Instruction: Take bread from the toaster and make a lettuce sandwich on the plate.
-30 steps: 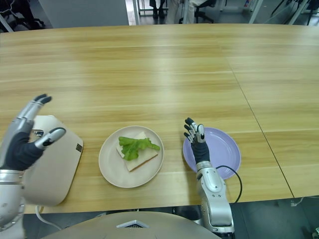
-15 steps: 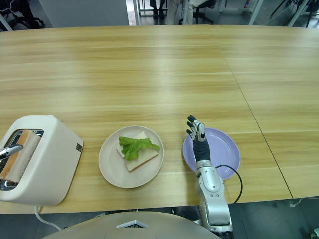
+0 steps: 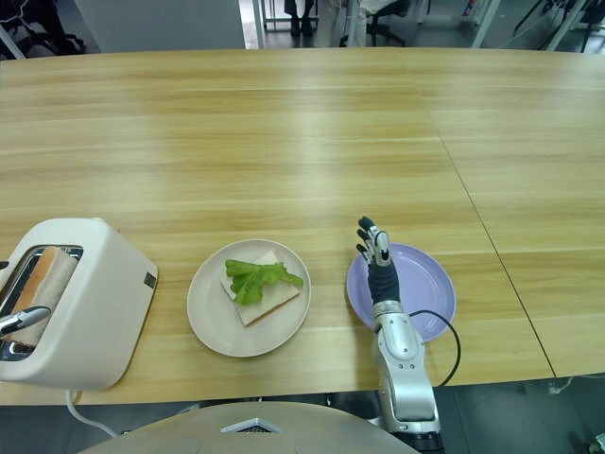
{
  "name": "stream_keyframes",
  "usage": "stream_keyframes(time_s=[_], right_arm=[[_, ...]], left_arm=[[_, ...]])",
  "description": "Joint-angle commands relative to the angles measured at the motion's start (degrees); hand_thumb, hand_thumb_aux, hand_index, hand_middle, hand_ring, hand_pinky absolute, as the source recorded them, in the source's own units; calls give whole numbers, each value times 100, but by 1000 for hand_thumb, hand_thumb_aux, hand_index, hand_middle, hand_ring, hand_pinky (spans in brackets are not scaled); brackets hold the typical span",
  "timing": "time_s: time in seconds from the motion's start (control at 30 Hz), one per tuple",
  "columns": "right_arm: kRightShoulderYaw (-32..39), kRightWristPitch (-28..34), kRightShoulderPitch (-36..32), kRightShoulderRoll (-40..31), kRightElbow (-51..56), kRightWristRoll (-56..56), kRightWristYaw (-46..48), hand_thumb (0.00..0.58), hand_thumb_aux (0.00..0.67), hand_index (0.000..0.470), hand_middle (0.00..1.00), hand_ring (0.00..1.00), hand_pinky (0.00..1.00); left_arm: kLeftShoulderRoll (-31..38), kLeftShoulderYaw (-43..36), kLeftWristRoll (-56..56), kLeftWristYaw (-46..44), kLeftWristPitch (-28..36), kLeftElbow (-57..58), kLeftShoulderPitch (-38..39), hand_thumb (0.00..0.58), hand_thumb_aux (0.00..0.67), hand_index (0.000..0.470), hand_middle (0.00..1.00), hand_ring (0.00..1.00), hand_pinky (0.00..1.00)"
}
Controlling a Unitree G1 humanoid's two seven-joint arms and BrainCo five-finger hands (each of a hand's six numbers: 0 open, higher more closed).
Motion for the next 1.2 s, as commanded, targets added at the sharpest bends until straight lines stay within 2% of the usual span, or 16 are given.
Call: stream_keyframes(time_s=[0.03,0.07,0.1,0.13,0.27,0.3,0.33,0.43,0.63,0.77,0.8,0.97,1.0,1.03,1.07,1.2], right_arm=[[-1,-21,-13,-2,135,-43,-18,0,0,0,0,0,0],[-7,-20,-13,-2,144,-40,-15,0,0,0,0,0,0],[-12,-21,-13,-1,148,-41,-14,0,0,0,0,0,0],[-16,-25,-14,2,149,-44,-17,0,0,0,0,0,0],[-33,-46,-19,10,173,-52,-32,0,0,0,0,0,0],[-35,-51,-18,13,177,-54,-36,0,0,0,0,0,0],[-32,-57,-17,16,182,-56,-38,0,0,0,0,0,0],[-32,-68,-26,20,194,-58,-40,0,0,0,0,0,0],[-38,-66,-15,20,192,-60,-61,0,0,0,0,0,0],[-30,-88,8,20,215,-68,-71,0,0,0,0,0,0],[-27,-87,11,22,214,-71,-74,0,0,0,0,0,0],[-21,-104,-11,16,240,-87,-74,0,0,0,0,0,0],[-24,-107,-22,14,250,-88,-71,0,0,0,0,0,0],[-27,-111,-30,14,265,-88,-71,0,0,0,0,0,0],[-23,-118,-32,16,281,-92,-73,0,0,0,0,0,0],[-7,-136,-36,25,302,-107,-70,0,0,0,0,0,0]], left_arm=[[-51,-69,14,-97,-25,33,-42,275,184,126,0,0,0],[-78,-89,-13,-112,-16,29,-53,297,202,139,0,0,0],[-94,-104,-11,-125,-20,25,-56,382,279,191,0,0,0],[-95,-120,3,-125,-27,44,-68,441,342,235,0,0,0],[-105,-164,52,-133,-58,100,-111,520,455,312,0,0,0],[-102,-195,66,-140,-79,110,-113,520,455,312,0,0,0],[-110,-222,71,-138,-88,115,-124,543,502,345,0,0,0],[-123,-282,75,-139,-100,130,-151,550,518,355,0,0,0],[-157,-383,-16,-155,-51,182,-257,545,504,346,0,0,0],[-186,-444,-118,-180,81,181,-391,572,591,406,0,0,0],[-173,-444,-110,-165,118,188,-443,580,670,460,0,0,0],[-189,-482,-252,-134,283,185,-683,580,670,460,0,0,0],[-196,-490,-258,-123,306,182,-712,580,670,460,341,341,341],[-185,-506,-237,-110,306,195,-739,580,670,460,918,918,918],[-184,-519,-245,-94,307,211,-776,580,670,460,1000,1000,1000],[-152,-447,-245,40,385,294,-996,580,670,460,1000,1000,1000]])
